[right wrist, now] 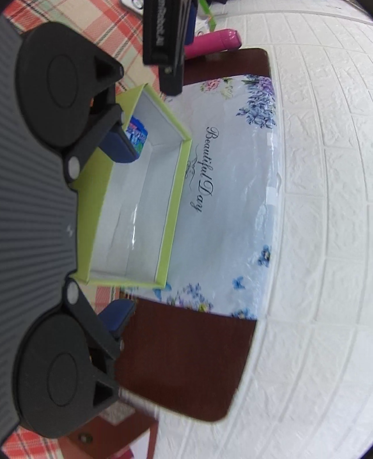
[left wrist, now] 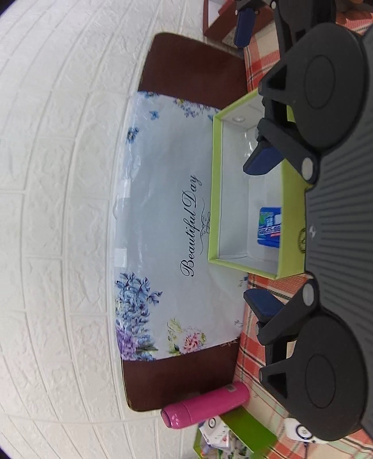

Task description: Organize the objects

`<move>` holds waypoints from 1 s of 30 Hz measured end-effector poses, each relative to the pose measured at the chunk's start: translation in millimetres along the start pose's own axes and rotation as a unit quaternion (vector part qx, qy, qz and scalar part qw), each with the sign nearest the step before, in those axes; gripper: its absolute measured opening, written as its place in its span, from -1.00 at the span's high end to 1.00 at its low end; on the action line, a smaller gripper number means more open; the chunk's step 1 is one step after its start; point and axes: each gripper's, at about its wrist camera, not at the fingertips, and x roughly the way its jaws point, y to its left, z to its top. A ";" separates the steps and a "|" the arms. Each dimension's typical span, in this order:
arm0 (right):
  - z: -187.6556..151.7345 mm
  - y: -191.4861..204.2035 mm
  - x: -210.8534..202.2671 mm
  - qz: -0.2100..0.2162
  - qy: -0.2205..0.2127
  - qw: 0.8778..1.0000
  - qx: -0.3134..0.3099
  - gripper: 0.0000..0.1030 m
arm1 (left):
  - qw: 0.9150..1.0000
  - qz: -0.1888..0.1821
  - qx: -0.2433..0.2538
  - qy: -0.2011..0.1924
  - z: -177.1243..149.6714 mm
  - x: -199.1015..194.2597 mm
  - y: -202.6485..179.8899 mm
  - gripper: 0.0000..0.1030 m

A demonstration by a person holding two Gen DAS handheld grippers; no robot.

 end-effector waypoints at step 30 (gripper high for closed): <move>-163.5 17.6 -124.9 0.011 -0.003 0.998 0.061 -1.00 | 0.997 -0.030 -0.023 0.067 -148.0 -95.7 13.7 -0.73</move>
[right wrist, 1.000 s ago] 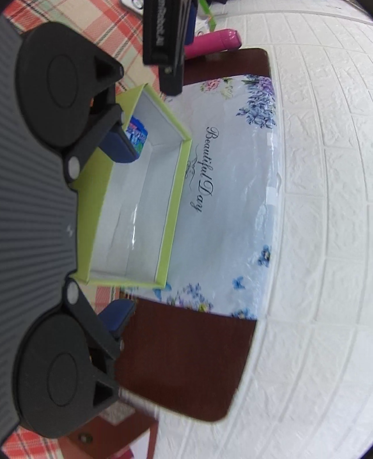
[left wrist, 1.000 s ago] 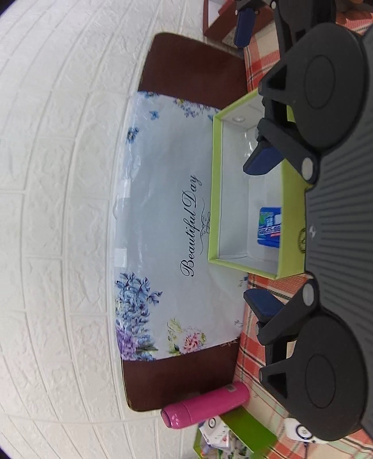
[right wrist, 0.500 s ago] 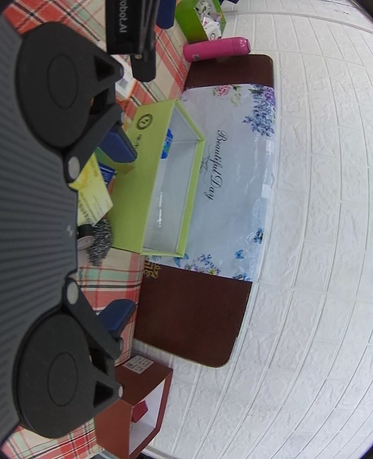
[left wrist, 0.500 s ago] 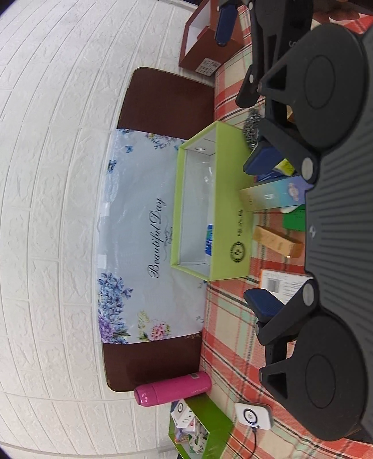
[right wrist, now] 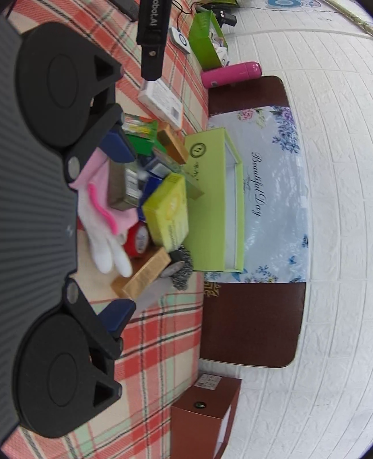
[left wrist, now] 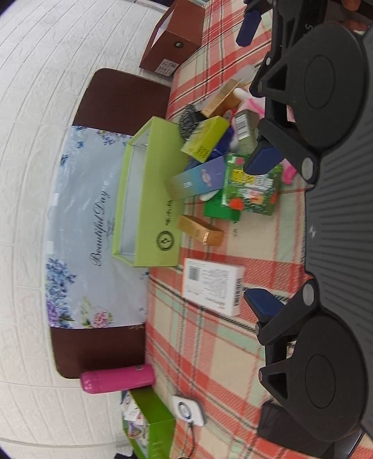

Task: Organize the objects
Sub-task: 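Grasp the green herbal soap box with the left tool while the right tool grasps the olive box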

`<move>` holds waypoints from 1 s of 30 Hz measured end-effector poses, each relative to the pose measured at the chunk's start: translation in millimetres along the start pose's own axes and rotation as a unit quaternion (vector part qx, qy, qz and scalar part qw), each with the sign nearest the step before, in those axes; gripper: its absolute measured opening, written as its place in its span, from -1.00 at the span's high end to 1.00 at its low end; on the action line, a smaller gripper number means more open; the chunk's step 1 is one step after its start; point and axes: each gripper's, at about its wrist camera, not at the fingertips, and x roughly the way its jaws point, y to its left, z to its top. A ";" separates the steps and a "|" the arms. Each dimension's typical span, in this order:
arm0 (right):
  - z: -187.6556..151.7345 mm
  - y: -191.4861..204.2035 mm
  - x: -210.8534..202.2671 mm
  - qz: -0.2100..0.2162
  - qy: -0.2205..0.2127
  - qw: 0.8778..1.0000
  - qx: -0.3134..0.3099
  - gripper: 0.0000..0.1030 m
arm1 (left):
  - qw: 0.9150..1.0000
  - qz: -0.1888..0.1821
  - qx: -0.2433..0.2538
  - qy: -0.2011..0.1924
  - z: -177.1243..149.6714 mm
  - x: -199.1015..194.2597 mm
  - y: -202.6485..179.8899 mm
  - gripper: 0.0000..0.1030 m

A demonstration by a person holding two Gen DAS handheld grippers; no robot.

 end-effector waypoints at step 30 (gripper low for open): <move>-31.7 -4.7 3.8 0.163 0.143 0.976 -0.013 -0.30 | 0.989 -0.115 0.017 0.087 -7.6 97.6 -15.9 -0.28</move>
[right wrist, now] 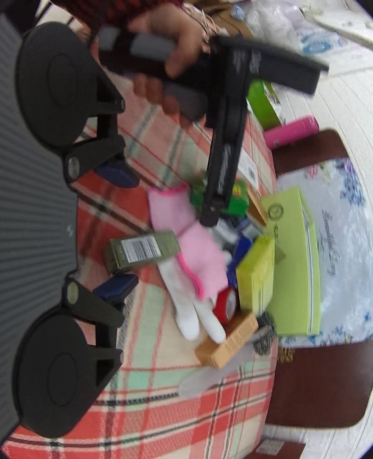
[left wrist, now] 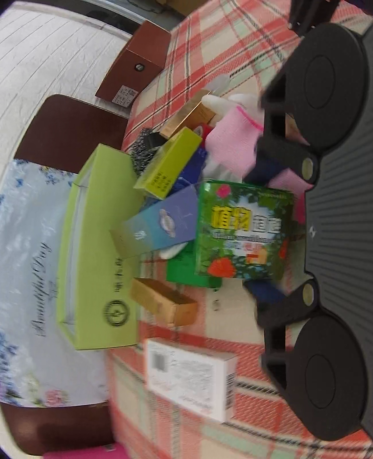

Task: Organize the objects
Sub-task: 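Grasp the green herbal soap box with the left tool while the right tool grasps the olive box, then carry both boxes into the lime-green box and open both tools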

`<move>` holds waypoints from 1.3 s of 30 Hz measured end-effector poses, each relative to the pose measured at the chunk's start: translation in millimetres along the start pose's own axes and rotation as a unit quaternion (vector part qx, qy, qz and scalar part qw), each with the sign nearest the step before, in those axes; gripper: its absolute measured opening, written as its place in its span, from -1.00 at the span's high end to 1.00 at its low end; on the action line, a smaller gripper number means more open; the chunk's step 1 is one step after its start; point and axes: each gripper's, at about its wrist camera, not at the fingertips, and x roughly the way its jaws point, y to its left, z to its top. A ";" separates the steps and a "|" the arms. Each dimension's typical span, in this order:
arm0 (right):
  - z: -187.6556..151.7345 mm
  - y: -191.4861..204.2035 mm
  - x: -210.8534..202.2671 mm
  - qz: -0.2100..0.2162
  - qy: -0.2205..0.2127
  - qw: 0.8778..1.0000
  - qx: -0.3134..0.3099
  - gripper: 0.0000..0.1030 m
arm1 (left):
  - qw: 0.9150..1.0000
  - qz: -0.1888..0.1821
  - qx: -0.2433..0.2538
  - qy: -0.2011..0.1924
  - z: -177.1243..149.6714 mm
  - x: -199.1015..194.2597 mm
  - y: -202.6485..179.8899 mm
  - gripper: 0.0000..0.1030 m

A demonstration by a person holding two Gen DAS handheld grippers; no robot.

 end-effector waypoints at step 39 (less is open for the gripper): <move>33.1 -2.6 -13.2 -0.012 -0.039 0.999 -0.001 0.57 | 0.996 0.069 0.027 -0.050 24.3 -74.0 1.7 -0.24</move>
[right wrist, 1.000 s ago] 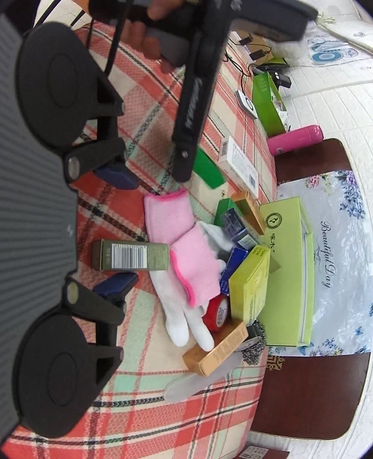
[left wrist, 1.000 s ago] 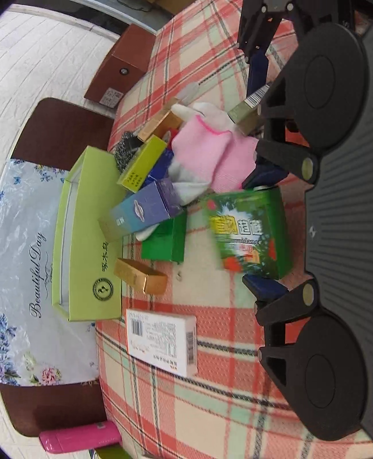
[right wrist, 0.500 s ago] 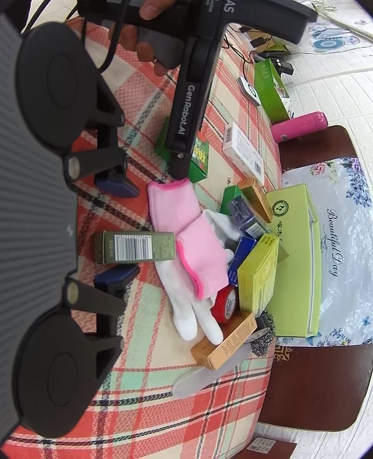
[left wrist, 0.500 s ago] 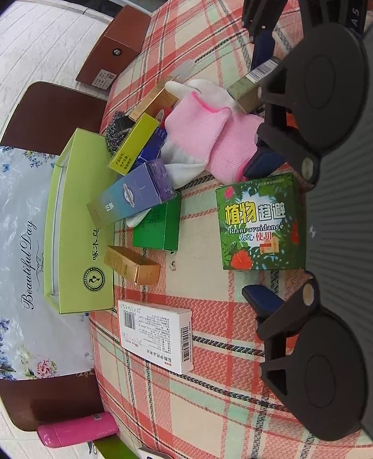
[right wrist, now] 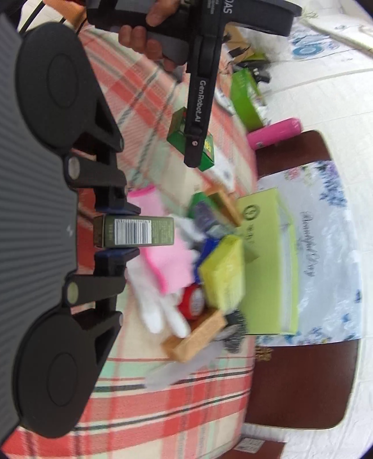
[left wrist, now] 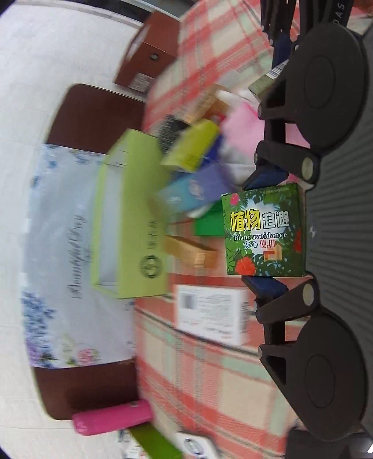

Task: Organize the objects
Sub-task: 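Carry both boxes into the lime-green box and open both tools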

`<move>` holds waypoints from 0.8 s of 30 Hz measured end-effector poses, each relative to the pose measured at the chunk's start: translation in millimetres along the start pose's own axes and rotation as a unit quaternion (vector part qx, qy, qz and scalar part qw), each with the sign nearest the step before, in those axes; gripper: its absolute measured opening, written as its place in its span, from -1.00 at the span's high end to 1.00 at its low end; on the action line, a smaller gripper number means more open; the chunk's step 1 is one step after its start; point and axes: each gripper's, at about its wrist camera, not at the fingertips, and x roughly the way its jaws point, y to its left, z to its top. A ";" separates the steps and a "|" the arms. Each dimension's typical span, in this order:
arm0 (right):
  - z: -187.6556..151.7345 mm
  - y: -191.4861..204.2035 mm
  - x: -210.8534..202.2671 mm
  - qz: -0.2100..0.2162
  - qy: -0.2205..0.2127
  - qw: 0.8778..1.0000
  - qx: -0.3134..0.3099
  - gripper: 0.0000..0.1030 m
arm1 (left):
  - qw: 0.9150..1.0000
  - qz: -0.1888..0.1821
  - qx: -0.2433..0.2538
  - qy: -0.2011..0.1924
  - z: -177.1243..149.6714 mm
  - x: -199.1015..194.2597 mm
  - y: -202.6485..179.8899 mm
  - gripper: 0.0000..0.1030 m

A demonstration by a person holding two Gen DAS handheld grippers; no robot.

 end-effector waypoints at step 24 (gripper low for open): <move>193.4 -93.7 178.2 -0.109 -0.061 0.992 -0.037 0.57 | 0.995 0.073 0.011 -0.060 173.5 187.5 -10.9 -0.24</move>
